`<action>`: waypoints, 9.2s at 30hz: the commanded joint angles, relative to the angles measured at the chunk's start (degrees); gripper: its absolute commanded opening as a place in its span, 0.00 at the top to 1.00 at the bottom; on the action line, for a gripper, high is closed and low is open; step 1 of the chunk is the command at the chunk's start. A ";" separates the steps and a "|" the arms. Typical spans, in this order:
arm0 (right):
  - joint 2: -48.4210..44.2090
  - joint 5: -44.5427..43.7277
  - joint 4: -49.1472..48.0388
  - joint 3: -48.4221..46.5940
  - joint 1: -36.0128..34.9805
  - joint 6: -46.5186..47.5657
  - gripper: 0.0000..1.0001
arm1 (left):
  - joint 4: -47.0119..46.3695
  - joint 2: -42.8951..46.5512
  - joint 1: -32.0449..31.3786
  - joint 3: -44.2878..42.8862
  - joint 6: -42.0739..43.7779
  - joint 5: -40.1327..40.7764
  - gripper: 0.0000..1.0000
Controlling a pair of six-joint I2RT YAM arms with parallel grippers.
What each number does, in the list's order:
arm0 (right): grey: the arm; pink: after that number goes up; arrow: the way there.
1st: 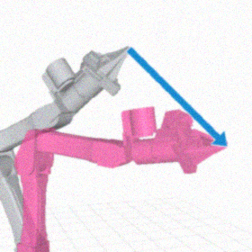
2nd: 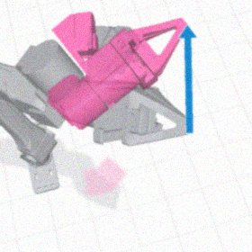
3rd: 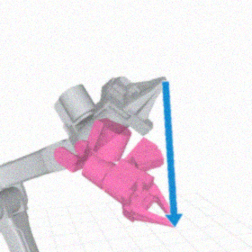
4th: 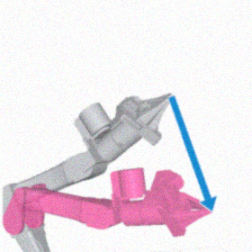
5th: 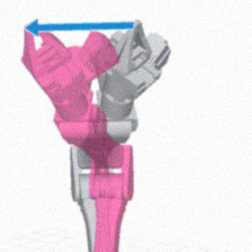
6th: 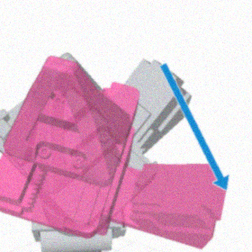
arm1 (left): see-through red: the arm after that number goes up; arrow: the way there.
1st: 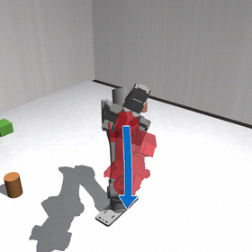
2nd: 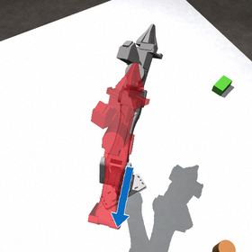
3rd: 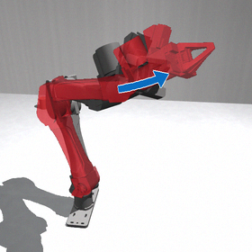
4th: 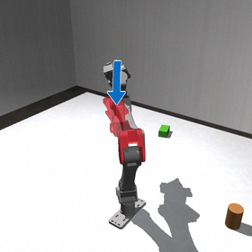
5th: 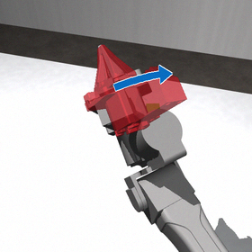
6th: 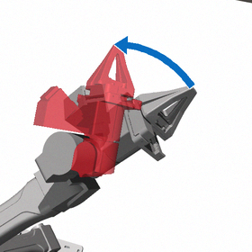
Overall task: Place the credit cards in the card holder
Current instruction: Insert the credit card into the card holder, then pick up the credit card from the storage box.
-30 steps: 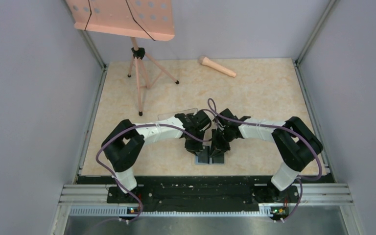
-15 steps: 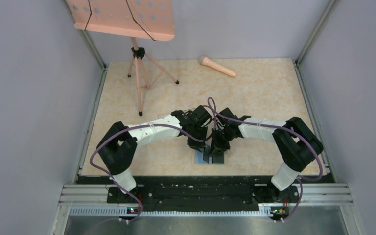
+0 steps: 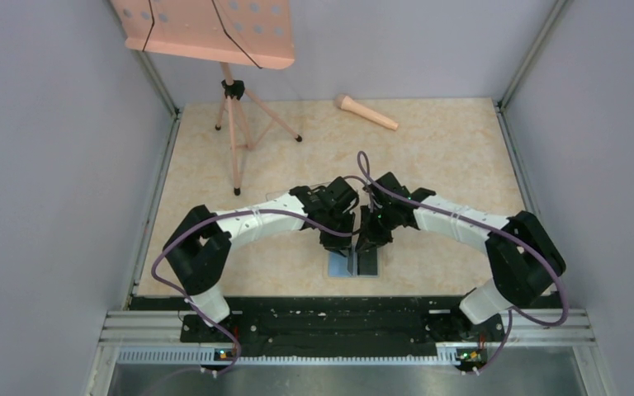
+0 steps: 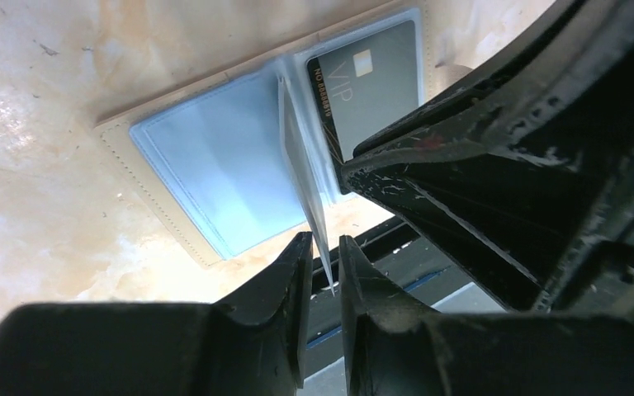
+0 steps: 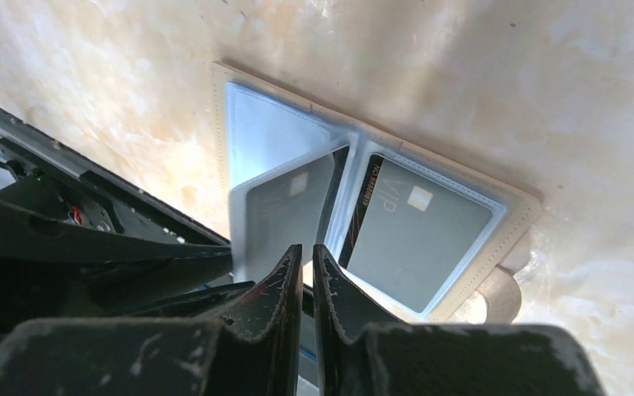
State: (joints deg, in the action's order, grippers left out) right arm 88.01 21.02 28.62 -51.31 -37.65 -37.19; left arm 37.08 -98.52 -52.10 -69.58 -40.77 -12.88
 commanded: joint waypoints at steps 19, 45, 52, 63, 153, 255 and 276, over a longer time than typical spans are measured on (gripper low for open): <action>-9.33 -1.07 4.40 0.00 9.62 3.32 0.90 | -10.96 -5.10 -1.08 -3.99 -1.52 -8.13 0.63; 11.49 3.60 2.35 -21.46 9.79 7.27 0.68 | -23.34 11.62 23.71 12.08 -3.61 -16.76 0.45; 21.25 8.77 0.81 -31.77 9.76 6.70 0.61 | -16.79 8.51 32.94 11.08 -1.54 -16.69 0.51; 28.92 13.70 -0.01 -37.28 7.65 5.40 0.66 | -14.86 -1.17 33.78 4.94 0.50 -16.28 0.59; 23.65 16.85 -8.41 -26.85 2.58 -1.17 0.84 | 0.08 0.80 20.35 -7.07 5.58 5.08 0.98; 23.17 17.12 -8.32 -25.71 2.49 -0.96 0.84 | 9.78 -9.98 19.85 -11.69 12.91 13.93 0.59; 23.09 17.10 -8.32 -25.57 2.49 -1.04 0.84 | 7.93 -5.54 19.76 -12.82 11.86 10.10 0.99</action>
State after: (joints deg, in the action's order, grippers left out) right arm 113.97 37.15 20.58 -77.25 -34.04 -38.61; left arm 48.10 -108.88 -31.81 -81.52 -27.75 0.45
